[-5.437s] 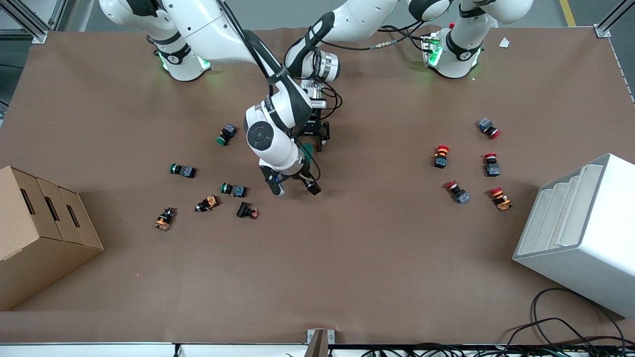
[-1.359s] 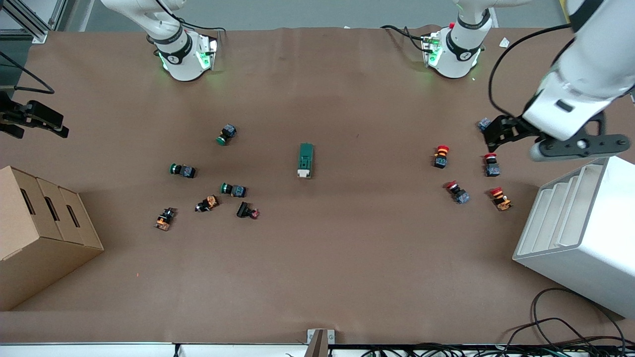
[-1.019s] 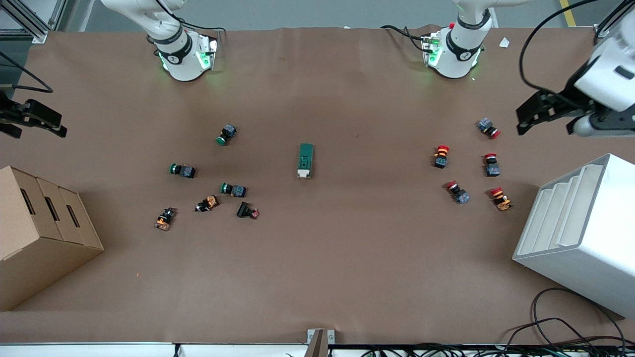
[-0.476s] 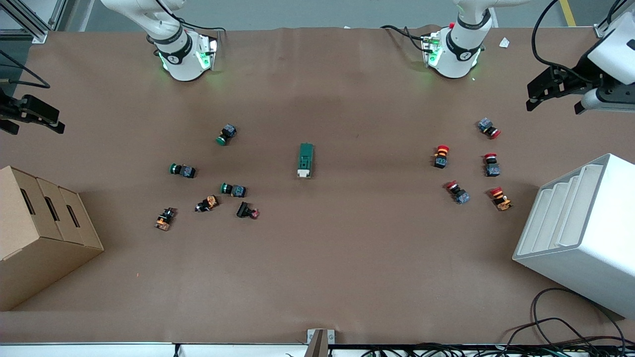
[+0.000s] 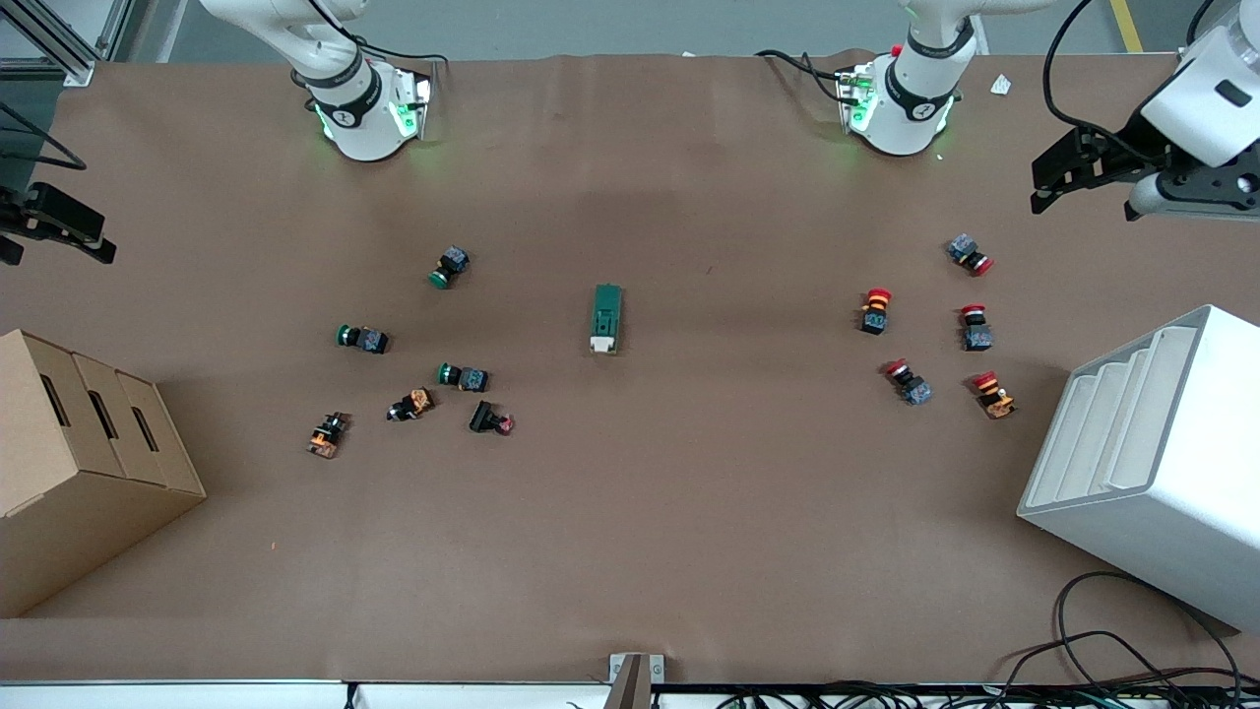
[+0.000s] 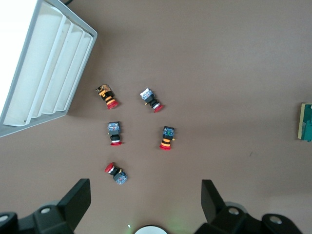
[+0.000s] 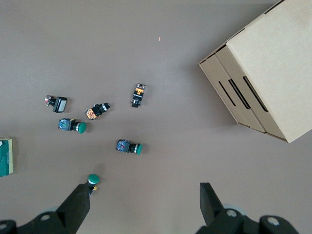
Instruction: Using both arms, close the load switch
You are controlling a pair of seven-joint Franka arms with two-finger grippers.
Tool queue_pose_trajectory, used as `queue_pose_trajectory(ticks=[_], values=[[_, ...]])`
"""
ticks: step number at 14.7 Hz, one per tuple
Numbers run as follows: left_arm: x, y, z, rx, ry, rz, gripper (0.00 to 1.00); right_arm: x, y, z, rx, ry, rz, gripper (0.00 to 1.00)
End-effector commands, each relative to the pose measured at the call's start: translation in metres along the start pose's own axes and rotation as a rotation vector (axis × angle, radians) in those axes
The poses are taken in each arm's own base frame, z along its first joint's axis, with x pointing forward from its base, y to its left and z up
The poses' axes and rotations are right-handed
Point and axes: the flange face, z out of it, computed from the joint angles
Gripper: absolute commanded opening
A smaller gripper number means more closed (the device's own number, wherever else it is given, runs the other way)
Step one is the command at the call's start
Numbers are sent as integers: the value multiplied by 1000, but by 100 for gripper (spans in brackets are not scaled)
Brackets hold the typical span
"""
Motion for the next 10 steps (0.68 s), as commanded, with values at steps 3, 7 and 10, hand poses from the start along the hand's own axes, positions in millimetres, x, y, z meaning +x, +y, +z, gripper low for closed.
queue_pose_trajectory(ticks=[3,7,10], values=[[-6,-2,3,22,17,19,100,-1,9,-1,-15,-10,4,100],[1,-7,-1,24,25,7,100,-7,2,-2,2,-47,-6,100],[7,-11,-6,22,36,1,100,-7,-13,-15,21,-19,-29,100]])
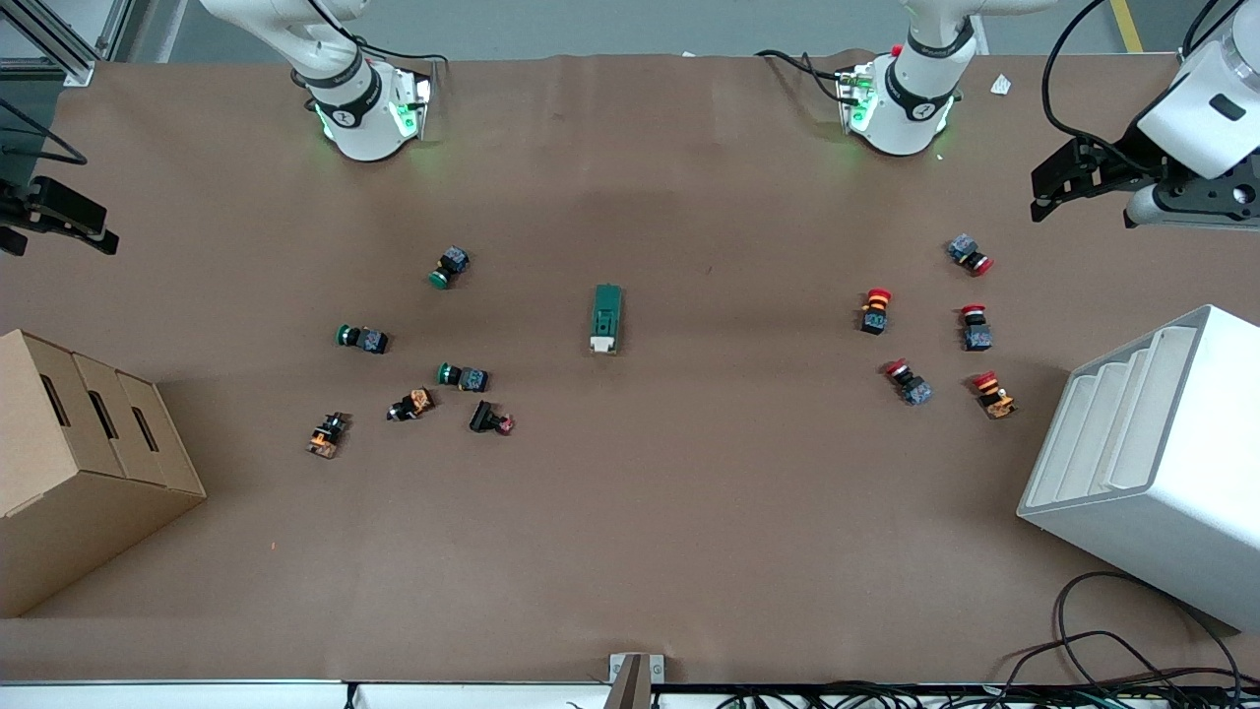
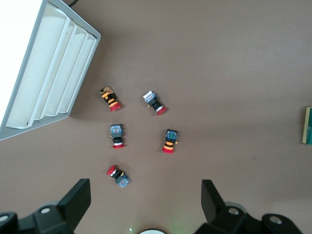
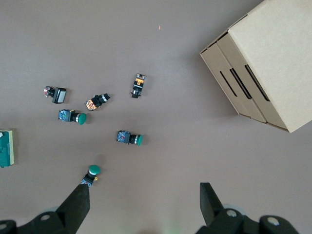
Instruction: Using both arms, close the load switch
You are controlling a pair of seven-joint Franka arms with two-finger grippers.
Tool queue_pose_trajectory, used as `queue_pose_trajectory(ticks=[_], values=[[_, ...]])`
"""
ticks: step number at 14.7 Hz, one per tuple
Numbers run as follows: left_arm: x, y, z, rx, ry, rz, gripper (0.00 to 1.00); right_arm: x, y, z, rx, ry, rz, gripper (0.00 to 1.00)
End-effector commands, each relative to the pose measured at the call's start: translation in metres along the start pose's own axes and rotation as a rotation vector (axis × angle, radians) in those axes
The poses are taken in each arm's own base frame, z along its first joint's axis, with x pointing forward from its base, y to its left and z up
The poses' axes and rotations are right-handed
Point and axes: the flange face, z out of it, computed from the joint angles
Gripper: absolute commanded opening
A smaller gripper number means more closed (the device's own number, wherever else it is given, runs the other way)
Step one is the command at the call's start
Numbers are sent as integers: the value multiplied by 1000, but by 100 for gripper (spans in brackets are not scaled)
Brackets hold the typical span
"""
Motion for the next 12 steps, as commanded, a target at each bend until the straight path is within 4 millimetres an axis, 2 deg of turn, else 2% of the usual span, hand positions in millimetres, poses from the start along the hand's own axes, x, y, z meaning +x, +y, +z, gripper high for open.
queue_pose_trajectory(ticks=[1,6,12], values=[[3,-3,-8,15,14,9,100,-2,-21,-11,57,11,-41,100],[4,-3,-7,15,12,5,100,-7,-30,-4,68,-47,-70,100],[3,-6,-7,13,12,5,100,-7,-5,-6,70,-35,-27,100]])
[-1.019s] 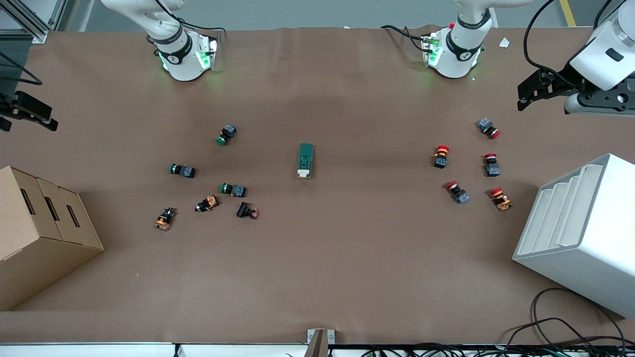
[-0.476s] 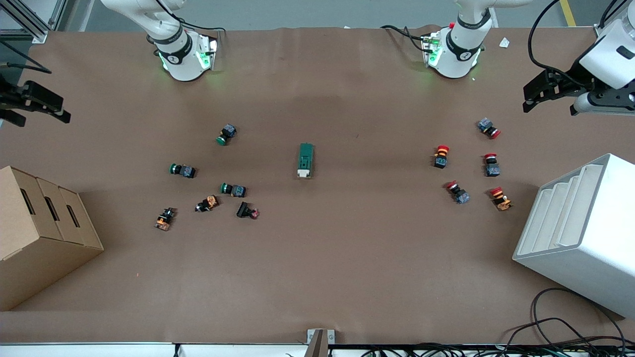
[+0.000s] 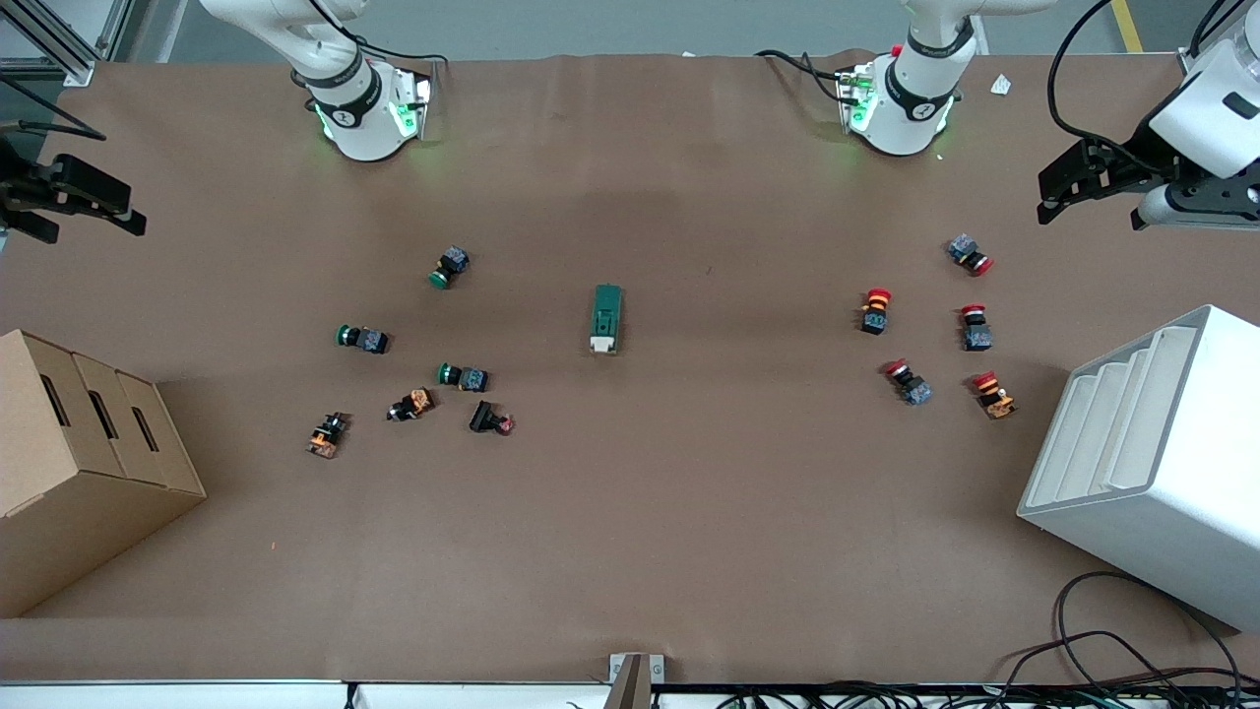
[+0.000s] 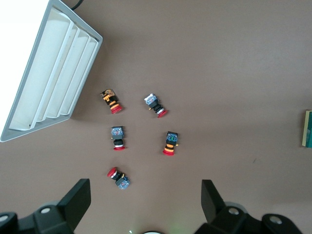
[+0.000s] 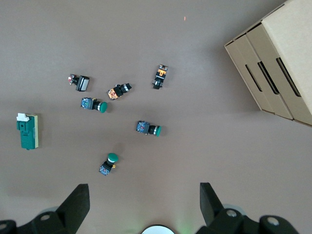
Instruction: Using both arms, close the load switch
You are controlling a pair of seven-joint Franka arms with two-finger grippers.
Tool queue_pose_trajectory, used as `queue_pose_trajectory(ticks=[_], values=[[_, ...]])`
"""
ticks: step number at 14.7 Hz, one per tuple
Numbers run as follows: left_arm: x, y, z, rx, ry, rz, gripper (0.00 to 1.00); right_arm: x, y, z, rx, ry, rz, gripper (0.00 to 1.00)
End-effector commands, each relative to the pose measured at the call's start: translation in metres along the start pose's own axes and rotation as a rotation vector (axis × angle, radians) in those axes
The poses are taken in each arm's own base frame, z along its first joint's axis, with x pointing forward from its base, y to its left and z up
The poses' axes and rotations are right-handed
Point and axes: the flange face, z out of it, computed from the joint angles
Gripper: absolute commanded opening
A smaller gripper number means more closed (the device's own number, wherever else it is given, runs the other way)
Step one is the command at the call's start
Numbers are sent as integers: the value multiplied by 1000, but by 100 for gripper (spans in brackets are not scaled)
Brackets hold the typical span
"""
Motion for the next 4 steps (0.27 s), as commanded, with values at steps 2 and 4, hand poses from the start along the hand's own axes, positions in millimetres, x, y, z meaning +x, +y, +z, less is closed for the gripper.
queue_pose_trajectory(ticks=[2,4], values=[[2,-4,-6,12,6,10,100,-2,11,-5,-20,4,4,100],[2,-4,-6,12,6,5,100,-4,-9,-7,-82,3,-33,100]])
